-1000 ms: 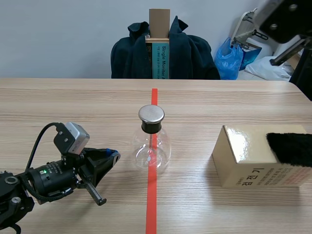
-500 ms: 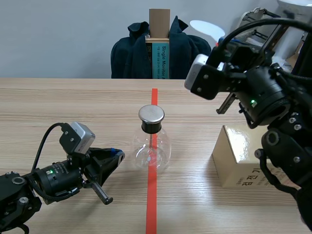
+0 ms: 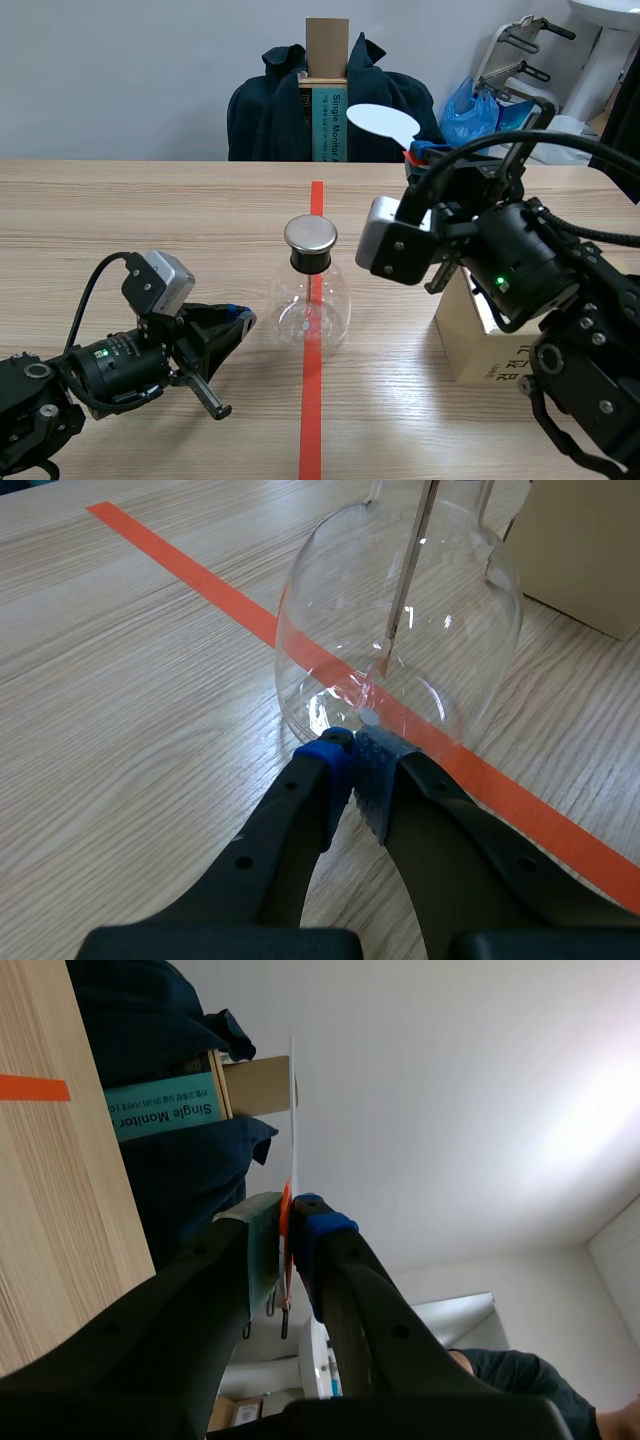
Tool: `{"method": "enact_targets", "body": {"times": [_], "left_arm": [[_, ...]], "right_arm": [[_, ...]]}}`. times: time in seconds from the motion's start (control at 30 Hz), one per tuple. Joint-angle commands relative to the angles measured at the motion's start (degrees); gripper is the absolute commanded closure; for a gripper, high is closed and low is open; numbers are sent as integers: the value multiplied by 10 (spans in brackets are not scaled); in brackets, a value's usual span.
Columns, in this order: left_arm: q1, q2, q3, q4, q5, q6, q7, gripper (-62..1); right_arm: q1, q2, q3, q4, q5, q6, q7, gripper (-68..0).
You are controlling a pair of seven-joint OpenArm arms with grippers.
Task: Do the electroscope experiment.
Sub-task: 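Bring the plate to the electroscope and point at the metal foil, then move the plate toward and away from the electroscope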
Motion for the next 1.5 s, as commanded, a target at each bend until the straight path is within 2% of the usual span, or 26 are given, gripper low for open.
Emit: {"method": "enact_targets", "body": {"times": [0.0, 0.4, 0.87, 1.4, 1.47], "left_arm": [[-3, 3, -3, 10, -3, -3, -10, -42], [-3, 3, -3, 10, -4, -3, -10, -42], [-3, 3, -3, 10, -4, -3, -12, -42], [-3, 3, -3, 10, -4, -3, -12, -42], [-3, 3, -3, 10, -4, -3, -12, -42]], "right_arm": [[4, 4, 1, 9, -6, -7, 0, -6], [-36, 4, 1, 8, -29, -2, 4, -6], [-37, 11, 1, -12, -40, 11, 4, -6], [-39, 12, 1, -12, -75, 10, 92, -6], [-44, 12, 1, -12, -85, -1, 102, -6]]}}
